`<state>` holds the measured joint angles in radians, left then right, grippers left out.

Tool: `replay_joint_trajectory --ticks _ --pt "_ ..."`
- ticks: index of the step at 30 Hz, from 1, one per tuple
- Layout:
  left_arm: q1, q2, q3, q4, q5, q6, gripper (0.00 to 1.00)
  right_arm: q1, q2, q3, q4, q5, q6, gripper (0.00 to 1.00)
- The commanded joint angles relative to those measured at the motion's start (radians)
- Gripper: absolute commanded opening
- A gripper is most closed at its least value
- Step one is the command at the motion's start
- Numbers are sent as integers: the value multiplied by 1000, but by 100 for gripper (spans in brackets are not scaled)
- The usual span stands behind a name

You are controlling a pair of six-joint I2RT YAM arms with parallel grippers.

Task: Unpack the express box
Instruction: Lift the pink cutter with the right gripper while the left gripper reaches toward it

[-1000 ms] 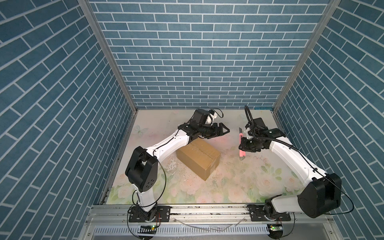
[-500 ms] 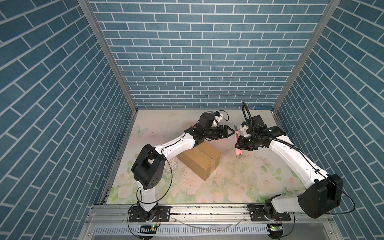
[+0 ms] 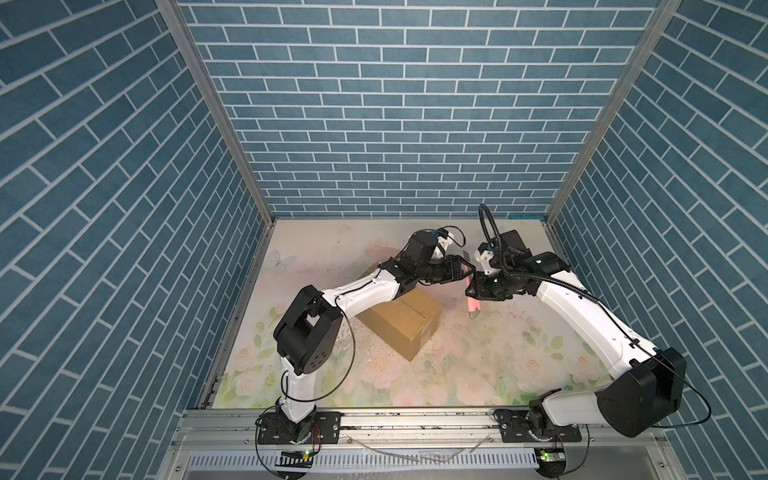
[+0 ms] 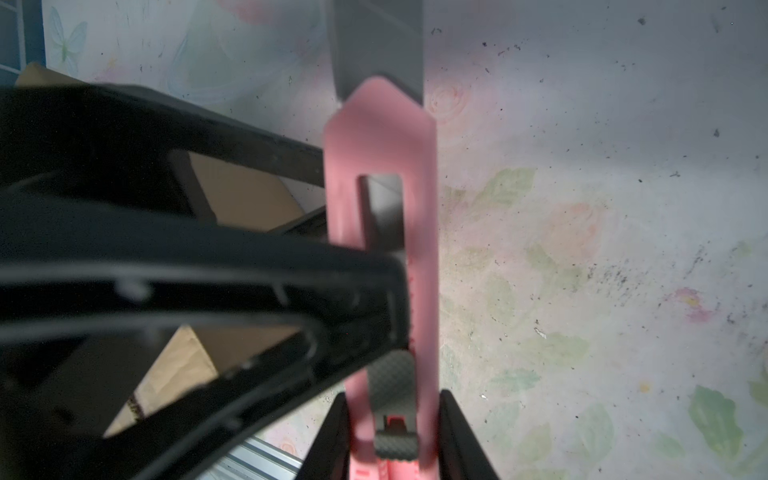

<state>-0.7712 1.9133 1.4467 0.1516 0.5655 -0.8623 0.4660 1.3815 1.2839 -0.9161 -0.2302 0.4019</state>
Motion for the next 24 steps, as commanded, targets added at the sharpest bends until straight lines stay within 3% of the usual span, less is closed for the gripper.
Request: replay_joint_trajectory --ticks 1,12,24 --pt "-11 27 30 42 -3 -7 50 10 -4 55 -22 -9 -32 0" --pt "-13 44 17 104 11 -51 35 21 -13 59 -14 -9 -31 0" --pt "-13 52 1 152 17 -78 10 25 -31 51 -4 -12 -29 0"
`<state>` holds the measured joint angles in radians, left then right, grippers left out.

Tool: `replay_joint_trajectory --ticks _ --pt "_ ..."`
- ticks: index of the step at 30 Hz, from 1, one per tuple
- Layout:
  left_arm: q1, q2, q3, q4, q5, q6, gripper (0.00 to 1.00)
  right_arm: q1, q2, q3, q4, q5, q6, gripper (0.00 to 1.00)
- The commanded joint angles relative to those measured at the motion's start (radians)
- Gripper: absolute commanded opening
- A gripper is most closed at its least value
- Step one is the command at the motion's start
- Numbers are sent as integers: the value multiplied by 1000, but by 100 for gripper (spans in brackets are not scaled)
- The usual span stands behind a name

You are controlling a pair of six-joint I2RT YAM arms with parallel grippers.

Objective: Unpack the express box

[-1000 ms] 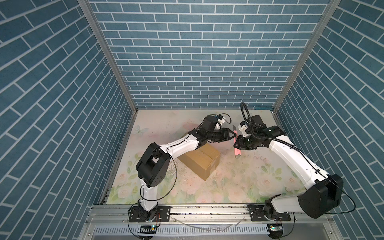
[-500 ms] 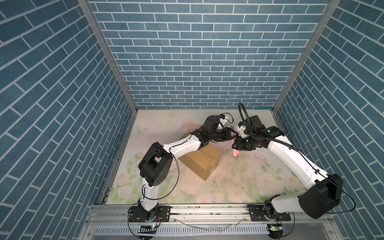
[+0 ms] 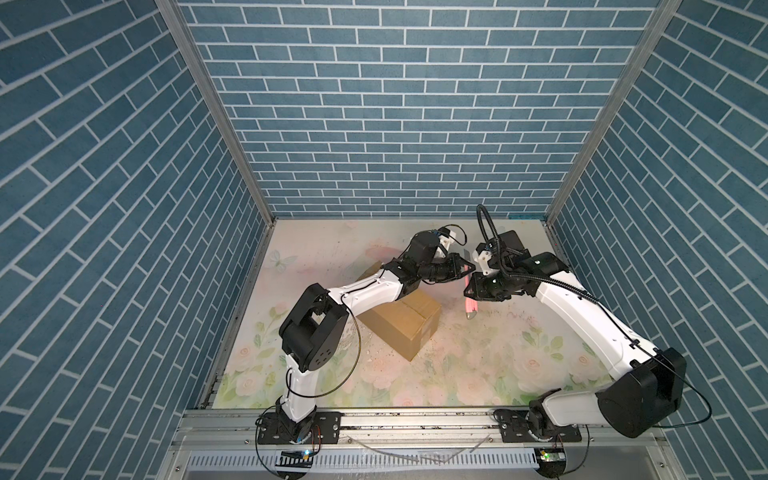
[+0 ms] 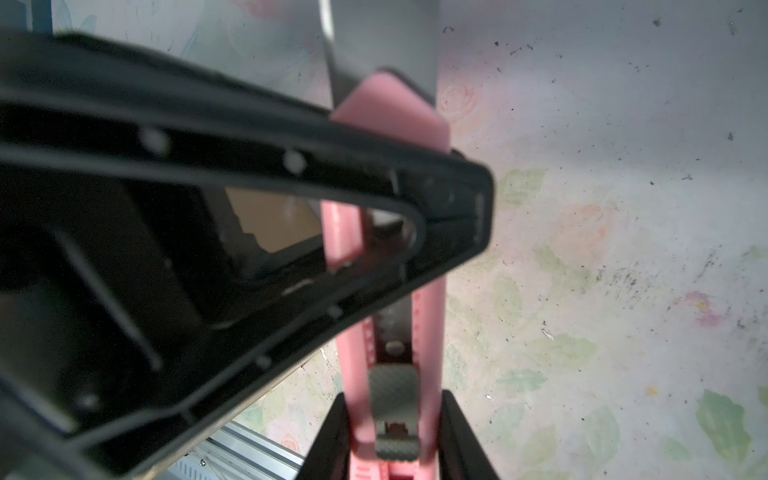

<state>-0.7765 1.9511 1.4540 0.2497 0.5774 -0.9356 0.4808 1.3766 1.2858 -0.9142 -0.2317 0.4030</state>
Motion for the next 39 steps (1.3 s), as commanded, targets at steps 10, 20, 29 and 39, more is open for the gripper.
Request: replay_joint_trajectory --ticks 10,20,29,39 --pt "-5 26 -15 112 19 -29 0 7 -79 5 33 -8 -14 17" --pt "6 17 -9 145 32 -33 0 -122 -185 -93 151 -192 7 54" --pt "10 29 -15 264 20 -125 0 -264 -252 -254 369 -432 66 53" --pt "11 23 -72 436 -55 -250 0 -375 -235 -348 655 -620 171 53"
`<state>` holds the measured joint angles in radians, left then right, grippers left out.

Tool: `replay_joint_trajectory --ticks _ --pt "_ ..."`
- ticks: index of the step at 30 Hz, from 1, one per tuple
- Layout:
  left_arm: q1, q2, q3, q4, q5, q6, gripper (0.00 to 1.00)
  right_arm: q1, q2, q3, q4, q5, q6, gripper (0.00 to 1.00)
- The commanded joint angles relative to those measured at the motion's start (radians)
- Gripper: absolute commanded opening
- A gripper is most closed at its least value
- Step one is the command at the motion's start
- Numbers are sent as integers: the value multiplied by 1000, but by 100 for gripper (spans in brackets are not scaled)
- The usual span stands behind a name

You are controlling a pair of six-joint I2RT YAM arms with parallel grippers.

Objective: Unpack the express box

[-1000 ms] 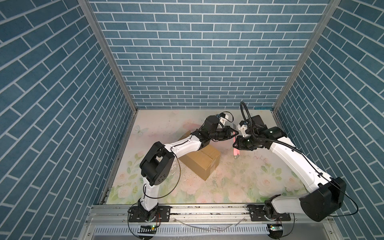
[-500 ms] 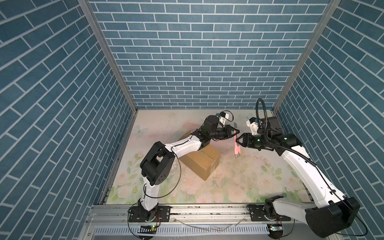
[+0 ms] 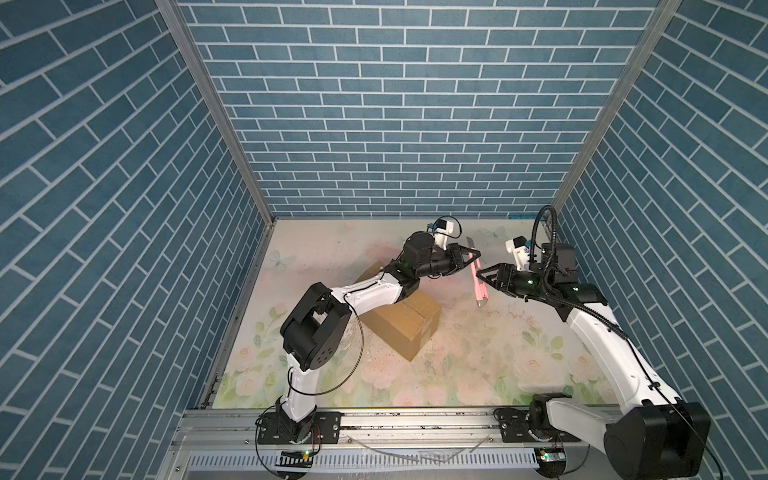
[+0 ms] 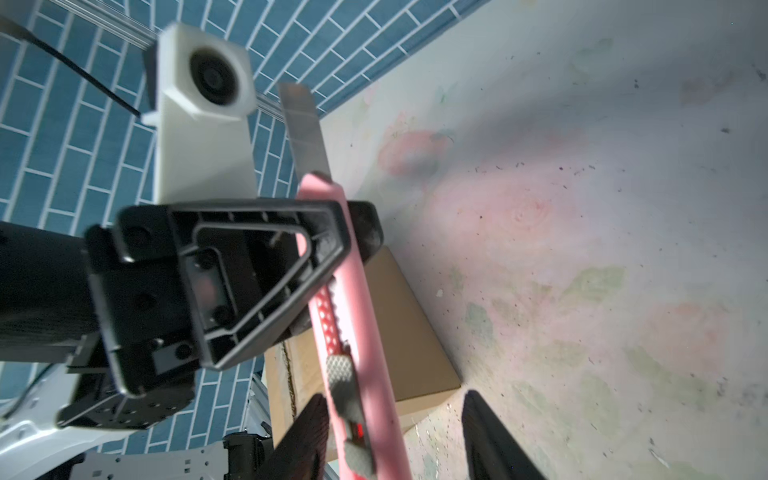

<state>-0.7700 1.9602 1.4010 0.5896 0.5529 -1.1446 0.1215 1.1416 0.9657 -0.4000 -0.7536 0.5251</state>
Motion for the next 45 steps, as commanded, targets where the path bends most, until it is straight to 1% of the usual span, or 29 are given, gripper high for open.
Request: replay_joint_trajectory --ticks 1,8,11,17,30,32,37,41,45 --pt "4 11 -27 107 -40 -43 0 -23 7 -27 161 -114 56 53" --pt "-4 40 -19 170 -79 -60 0 -27 62 -23 241 -194 81 51" --pt "-12 67 -2 217 -87 -86 0 -26 75 -19 246 -207 76 50" --pt "-28 96 20 248 -90 -109 0 -28 90 -22 278 -231 82 46" --pt "-44 89 15 301 -99 -145 0 -35 110 -36 336 -263 92 42" --pt "-46 90 15 310 -100 -148 0 -38 110 -36 342 -271 95 39" --pt "-52 91 15 326 -105 -155 0 -49 112 -44 375 -297 120 27" --pt "-55 94 15 334 -105 -159 0 -51 113 -46 387 -306 130 21" --pt "-55 94 10 338 -107 -160 0 -54 103 -51 395 -309 135 12"
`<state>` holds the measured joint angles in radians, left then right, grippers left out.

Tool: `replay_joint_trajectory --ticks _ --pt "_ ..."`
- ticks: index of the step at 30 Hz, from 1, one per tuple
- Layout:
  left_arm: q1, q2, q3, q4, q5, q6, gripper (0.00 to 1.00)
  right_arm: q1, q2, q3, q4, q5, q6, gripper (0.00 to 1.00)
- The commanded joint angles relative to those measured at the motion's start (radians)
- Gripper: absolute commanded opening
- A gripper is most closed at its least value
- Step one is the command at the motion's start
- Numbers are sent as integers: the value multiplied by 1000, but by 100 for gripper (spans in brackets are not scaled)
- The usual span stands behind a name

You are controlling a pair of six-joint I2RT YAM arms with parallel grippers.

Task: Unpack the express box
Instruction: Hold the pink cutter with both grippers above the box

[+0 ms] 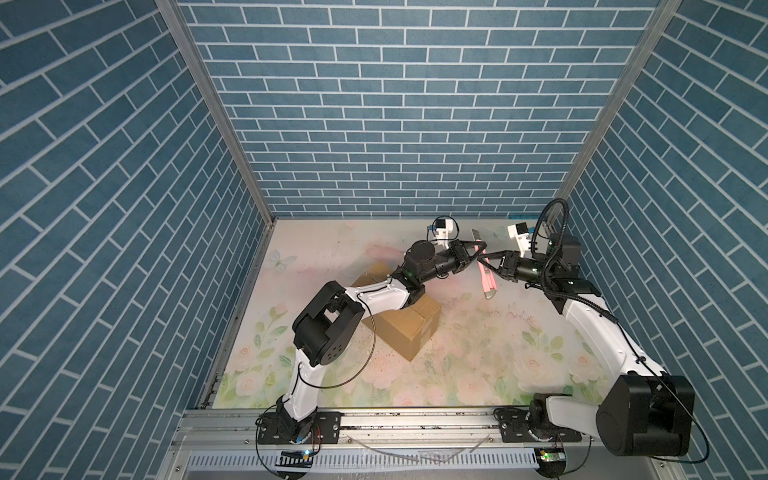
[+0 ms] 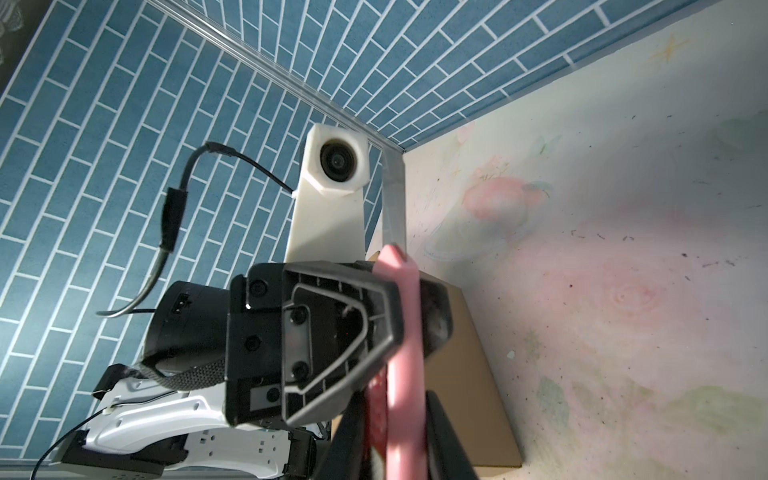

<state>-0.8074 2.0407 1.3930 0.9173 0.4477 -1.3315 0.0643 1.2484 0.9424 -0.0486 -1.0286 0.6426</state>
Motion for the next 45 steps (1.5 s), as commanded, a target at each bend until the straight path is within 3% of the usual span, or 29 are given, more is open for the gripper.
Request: replay_joint_trajectory --ticks 1,4,7,17,24,45 --pt "-18 11 16 11 -1 28 0 3 -8 -28 46 -34 19 10" --pt "-18 12 5 19 -4 25 0 2 -21 -32 49 -34 22 1" --pt "-18 7 -11 32 -10 22 1 2 -37 -35 48 -31 28 0" --pt "-19 -23 -57 36 -30 34 37 3 -112 -58 14 -19 42 0" --pt "-18 -62 -105 46 -49 44 51 3 -161 -62 -40 9 44 0" --pt "-10 -227 -218 -103 -65 167 63 2 -188 -73 -129 86 80 0"
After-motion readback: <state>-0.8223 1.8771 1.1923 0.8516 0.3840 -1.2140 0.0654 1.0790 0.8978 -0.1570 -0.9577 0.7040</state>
